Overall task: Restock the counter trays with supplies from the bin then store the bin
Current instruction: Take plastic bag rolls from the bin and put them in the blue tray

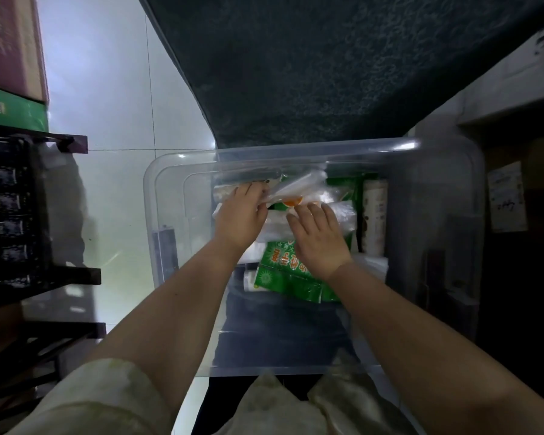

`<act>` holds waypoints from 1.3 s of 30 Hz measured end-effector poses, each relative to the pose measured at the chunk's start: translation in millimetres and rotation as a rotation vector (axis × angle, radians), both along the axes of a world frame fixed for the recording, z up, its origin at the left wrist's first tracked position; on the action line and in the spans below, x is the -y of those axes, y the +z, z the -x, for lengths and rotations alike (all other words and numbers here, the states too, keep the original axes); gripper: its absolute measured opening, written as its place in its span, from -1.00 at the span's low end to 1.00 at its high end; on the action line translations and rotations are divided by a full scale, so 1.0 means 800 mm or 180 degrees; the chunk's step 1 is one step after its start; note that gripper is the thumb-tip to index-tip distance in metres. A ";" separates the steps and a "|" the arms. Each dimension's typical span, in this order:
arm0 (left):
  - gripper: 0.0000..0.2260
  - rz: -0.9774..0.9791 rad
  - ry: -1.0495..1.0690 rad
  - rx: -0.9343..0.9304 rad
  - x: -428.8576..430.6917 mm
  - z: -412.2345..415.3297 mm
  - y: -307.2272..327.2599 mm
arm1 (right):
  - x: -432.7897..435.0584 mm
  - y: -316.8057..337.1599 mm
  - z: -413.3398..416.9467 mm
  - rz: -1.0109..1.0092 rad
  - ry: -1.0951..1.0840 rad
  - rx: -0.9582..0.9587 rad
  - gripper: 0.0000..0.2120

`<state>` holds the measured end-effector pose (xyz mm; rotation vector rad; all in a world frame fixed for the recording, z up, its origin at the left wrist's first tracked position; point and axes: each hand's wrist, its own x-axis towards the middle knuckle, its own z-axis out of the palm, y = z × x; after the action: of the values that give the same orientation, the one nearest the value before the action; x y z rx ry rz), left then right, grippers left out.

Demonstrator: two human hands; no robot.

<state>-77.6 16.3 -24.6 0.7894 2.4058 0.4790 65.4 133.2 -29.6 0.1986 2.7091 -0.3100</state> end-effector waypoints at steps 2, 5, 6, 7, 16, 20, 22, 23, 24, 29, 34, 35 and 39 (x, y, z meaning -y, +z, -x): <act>-0.73 -0.0013 0.0005 -0.0178 0.007 0.004 0.003 | 0.001 -0.002 0.007 0.0008 -0.0041 0.0148 -0.45; -0.71 -0.0101 -0.0088 -0.0353 0.017 0.003 0.011 | 0.001 0.000 0.010 -0.0100 0.0022 0.0389 -0.38; -0.71 -0.0102 -0.0100 -0.0348 0.019 0.002 0.013 | 0.002 0.002 0.009 -0.0115 0.0019 0.0485 -0.35; -0.71 -0.0097 -0.0101 -0.0331 0.020 0.001 0.013 | 0.004 0.003 0.009 -0.0118 -0.0015 0.0557 -0.33; -0.71 -0.0111 -0.0080 -0.0262 0.015 -0.008 0.027 | 0.018 0.012 0.000 0.0110 -0.0085 0.0820 -0.50; -0.72 -0.0071 -0.0182 -0.0321 0.009 -0.010 0.057 | 0.016 0.039 -0.015 0.0294 0.0094 0.0863 -0.47; -0.71 -0.0028 -0.0257 -0.0366 0.006 -0.011 0.079 | 0.011 0.060 -0.021 0.0282 0.0126 0.0777 -0.47; -0.71 -0.0011 -0.0314 -0.0385 0.004 -0.012 0.092 | 0.008 0.073 -0.023 0.0287 0.0114 0.0713 -0.47; -0.71 -0.0002 -0.0396 -0.0409 0.002 -0.013 0.106 | 0.005 0.087 -0.024 0.0302 0.0087 0.0634 -0.47; -0.70 -0.0086 -0.0812 -0.0663 -0.013 -0.021 0.190 | -0.016 0.175 -0.029 0.0316 -0.0129 0.0086 -0.51; -0.72 -0.0229 -0.1178 -0.0867 -0.023 -0.022 0.264 | -0.026 0.266 -0.047 -0.0039 -0.0322 -0.0297 -0.52; -0.72 -0.0269 -0.1253 -0.0915 -0.026 -0.021 0.276 | -0.024 0.281 -0.051 -0.0133 -0.0380 -0.0346 -0.49; -0.72 -0.0500 -0.1598 -0.1122 -0.036 -0.027 0.323 | -0.005 0.332 -0.070 -0.0487 -0.0736 -0.0629 -0.55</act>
<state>-56.0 44.7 233.7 1.6074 2.3641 0.3461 121.7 137.6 235.8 0.5550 2.9107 -0.1962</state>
